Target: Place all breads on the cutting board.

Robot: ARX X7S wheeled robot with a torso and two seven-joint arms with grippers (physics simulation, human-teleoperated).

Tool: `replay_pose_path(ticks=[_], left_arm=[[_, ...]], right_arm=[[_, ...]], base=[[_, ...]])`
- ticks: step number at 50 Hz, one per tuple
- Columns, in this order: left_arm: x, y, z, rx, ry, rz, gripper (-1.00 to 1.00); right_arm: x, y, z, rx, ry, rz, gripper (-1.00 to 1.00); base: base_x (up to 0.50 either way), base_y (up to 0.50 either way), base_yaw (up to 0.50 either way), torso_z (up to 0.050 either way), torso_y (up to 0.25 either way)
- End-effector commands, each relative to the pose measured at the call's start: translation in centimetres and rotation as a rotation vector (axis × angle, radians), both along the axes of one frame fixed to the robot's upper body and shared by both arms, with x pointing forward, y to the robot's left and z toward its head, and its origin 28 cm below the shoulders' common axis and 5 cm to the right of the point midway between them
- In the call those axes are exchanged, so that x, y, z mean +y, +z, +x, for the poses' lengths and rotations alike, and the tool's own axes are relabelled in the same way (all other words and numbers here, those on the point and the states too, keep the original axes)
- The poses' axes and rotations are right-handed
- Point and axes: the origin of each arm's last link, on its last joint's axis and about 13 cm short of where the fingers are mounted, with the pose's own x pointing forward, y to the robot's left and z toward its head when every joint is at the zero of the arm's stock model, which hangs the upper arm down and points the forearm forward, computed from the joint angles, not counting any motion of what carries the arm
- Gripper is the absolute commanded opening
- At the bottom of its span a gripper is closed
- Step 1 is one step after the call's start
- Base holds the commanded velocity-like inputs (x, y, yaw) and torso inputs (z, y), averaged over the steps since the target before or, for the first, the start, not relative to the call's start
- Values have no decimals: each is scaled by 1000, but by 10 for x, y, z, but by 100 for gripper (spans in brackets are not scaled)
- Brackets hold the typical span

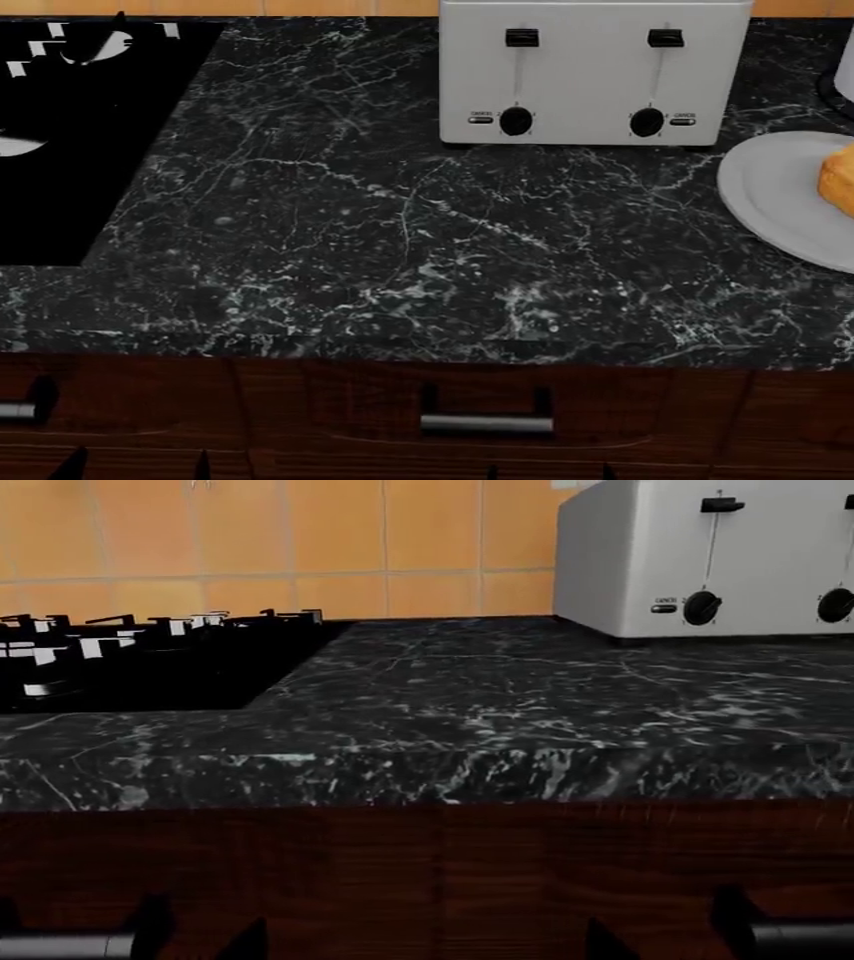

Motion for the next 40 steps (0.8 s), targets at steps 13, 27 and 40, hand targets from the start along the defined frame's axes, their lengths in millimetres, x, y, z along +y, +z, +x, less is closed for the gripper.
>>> replay_pose_path(ticks=[13, 27, 40], left_arm=[[-1, 0, -2, 3, -3, -1, 100], [-1, 1, -1, 2, -4, -4, 100], [0, 1, -2, 3, -5, -3, 100]], right_arm=[[-1, 1, -2, 6, -1, -2, 100], [0, 1, -1, 0, 0, -6, 100], [0, 1, -3, -2, 1, 0, 100]], base=[[0, -425, 0, 0, 0], [0, -378, 0, 0, 0], [0, -334, 0, 0, 0]])
